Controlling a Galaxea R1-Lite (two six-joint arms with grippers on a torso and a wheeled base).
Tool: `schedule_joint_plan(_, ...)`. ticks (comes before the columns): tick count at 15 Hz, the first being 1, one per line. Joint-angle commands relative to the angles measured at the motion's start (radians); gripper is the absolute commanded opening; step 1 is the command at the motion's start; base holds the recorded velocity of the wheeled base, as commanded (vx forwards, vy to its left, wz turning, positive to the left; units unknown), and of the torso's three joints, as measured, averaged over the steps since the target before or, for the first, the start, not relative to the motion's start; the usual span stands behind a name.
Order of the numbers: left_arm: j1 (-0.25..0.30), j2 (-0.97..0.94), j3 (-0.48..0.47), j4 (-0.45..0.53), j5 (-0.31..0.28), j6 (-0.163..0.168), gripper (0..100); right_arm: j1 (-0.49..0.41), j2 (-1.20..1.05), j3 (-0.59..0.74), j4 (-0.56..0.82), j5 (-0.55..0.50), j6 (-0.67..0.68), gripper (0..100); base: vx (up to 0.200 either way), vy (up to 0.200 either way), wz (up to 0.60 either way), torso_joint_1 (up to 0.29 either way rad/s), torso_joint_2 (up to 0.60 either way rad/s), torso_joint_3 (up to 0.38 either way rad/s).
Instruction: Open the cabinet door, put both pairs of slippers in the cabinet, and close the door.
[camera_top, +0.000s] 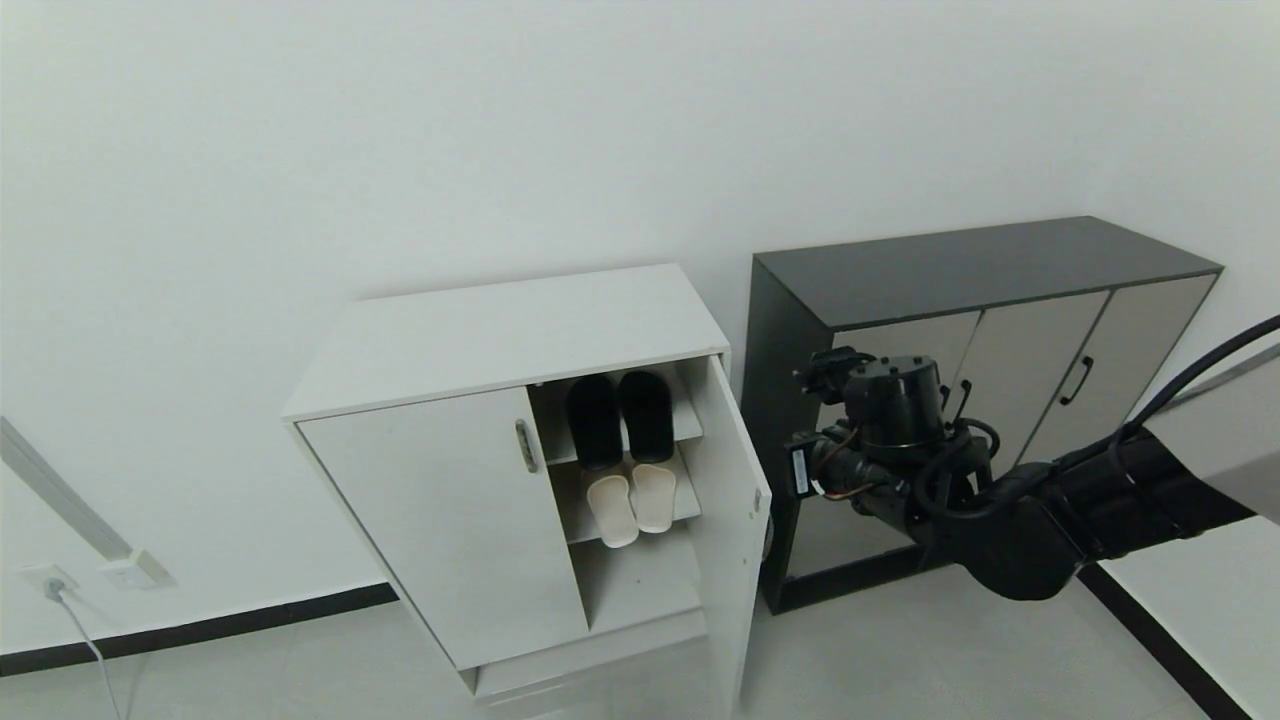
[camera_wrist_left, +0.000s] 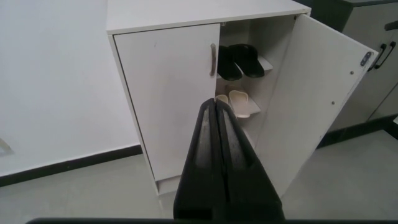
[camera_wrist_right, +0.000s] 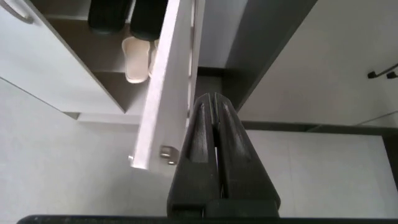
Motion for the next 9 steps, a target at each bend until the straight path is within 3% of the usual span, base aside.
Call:
schedule_joint_plan(1, 0.000, 0.001, 0.000, 0.000, -0.001, 0.000, 0, 0.003, 0.003, 0.011, -0.002, 0.002, -0.001, 0, 0.000, 0.000, 0.00, 0.000, 0.00, 0.000)
schedule_joint_plan(4, 0.000, 0.001, 0.000, 0.000, -0.001, 0.000, 0, 0.001, 0.014, 0.020, -0.005, 0.005, 0.002, 0, 0.000, 0.000, 0.00, 0.000, 0.00, 0.000)
schedule_joint_plan(9, 0.001, 0.001, 0.000, 0.000, -0.001, 0.000, 0, -0.011, 0.008, 0.022, -0.015, 0.031, 0.003, 0, 0.000, 0.000, 0.60, 0.000, 0.00, 0.001)
